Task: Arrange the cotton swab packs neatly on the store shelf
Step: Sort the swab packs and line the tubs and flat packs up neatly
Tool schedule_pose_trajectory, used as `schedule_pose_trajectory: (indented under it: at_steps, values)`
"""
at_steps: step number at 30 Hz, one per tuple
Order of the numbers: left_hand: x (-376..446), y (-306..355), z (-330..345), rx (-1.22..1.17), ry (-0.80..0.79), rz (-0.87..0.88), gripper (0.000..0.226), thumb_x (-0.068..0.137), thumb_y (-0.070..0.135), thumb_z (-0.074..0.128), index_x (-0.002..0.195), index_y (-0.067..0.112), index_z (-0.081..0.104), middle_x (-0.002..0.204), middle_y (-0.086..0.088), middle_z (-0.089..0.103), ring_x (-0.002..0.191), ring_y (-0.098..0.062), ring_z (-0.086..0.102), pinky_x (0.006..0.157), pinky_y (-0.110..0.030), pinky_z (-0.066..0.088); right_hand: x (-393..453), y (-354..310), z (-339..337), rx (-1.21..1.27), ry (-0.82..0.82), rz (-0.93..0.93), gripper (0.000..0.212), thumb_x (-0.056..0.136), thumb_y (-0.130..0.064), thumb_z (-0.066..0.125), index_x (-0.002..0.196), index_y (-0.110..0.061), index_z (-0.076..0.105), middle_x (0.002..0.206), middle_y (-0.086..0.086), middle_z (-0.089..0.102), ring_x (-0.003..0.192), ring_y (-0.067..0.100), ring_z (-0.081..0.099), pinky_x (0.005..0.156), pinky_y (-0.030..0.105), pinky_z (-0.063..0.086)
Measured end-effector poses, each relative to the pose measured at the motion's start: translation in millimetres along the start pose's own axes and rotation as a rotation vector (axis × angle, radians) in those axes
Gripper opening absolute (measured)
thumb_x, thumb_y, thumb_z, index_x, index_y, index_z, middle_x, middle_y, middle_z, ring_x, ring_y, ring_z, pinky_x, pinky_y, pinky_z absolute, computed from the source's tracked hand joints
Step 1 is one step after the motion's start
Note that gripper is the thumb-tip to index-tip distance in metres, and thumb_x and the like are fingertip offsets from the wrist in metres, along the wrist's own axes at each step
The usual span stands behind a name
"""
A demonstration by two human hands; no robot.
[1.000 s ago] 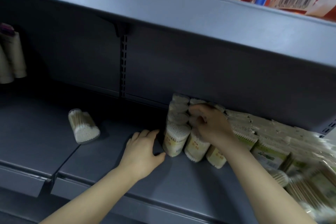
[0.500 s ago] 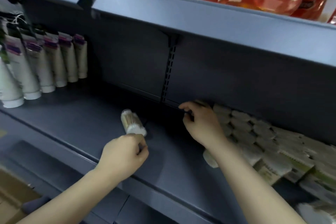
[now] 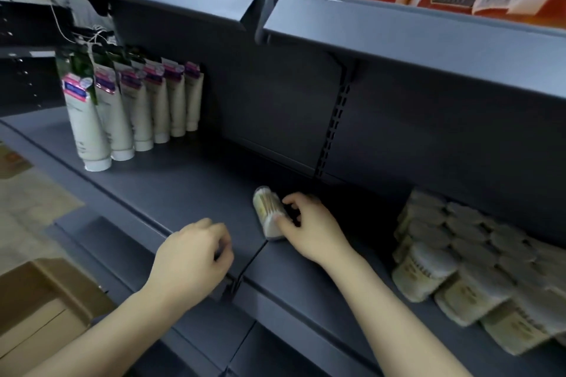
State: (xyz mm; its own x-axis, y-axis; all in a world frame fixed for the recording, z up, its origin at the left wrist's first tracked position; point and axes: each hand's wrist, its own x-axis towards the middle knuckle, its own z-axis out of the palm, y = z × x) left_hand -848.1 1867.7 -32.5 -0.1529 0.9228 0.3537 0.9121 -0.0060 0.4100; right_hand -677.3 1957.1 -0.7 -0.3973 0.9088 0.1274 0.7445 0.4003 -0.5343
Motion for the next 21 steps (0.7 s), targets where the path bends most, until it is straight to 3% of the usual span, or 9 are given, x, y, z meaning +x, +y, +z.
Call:
schedule_pose_trajectory:
  at_steps: [5,13,21]
  values:
    - [-1.4,-8.8,-2.7,0.020,-0.035,-0.024,0.007,0.086,0.025,0.052,0.082,0.026,0.057,0.076,0.011,0.047,0.075,-0.009,0.049,0.052,-0.014,0.028,4.3,-5.5,12.9,-0.006,-0.008,0.026,0.046,0.085,-0.041,0.058,0.124,-0.022,0.044,0.122,0.003,0.046,0.105,0.019,0.051,0.082,0.026,0.042]
    - [-1.8,-8.8,-2.1,0.039,-0.063,-0.016,0.010,0.089,0.026,0.048,0.089,0.026,0.058,0.085,0.011,0.050,0.081,-0.008,0.052,0.064,-0.019,0.040,7.1,-4.8,14.6,0.001,-0.070,0.117,0.051,0.081,-0.041,0.062,0.123,-0.021,0.040,0.104,-0.002,0.039,0.087,0.014,0.047,0.068,0.025,0.037]
    - [3.4,-0.3,4.0,0.032,-0.081,0.014,0.016,0.091,0.027,0.045,0.097,0.026,0.059,0.090,0.012,0.052,0.085,-0.009,0.050,0.064,-0.020,0.040,3.3,6.0,-5.6,0.048,0.025,0.136,0.038,0.079,-0.032,0.062,0.110,-0.017,0.048,0.105,0.000,0.052,0.085,0.014,0.051,0.062,0.024,0.038]
